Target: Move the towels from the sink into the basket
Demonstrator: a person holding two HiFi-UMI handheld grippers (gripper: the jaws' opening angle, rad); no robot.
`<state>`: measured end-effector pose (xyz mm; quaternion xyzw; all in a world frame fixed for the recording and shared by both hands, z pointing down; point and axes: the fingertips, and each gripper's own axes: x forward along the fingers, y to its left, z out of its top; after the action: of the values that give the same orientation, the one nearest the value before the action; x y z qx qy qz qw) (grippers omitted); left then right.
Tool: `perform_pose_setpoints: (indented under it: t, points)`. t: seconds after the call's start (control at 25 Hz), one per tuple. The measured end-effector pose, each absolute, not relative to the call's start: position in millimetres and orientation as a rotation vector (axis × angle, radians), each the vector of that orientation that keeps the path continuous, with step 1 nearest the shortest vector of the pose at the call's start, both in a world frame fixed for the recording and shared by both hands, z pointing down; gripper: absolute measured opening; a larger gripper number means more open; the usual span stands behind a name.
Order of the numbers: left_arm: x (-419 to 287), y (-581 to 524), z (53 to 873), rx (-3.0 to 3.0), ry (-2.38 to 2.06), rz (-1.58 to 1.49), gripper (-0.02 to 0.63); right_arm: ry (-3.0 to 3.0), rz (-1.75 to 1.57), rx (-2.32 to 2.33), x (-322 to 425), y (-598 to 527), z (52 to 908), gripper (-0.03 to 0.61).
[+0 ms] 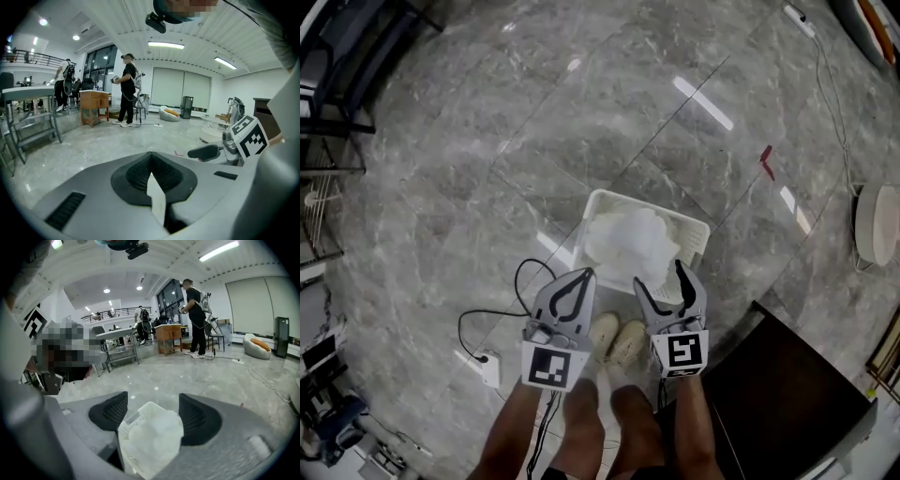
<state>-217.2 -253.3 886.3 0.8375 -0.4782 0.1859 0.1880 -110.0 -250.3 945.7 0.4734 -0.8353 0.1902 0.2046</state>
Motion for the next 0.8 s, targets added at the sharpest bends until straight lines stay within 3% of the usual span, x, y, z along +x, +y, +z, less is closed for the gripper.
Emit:
perform_pose_setpoints:
  t: [0.8]
  points:
    - [-175.0,-254.8,592.8,2.619,-1.334,0.402,0.009,-2.378,0.394,1.543,-66.1,-240.3,638.8,0.331]
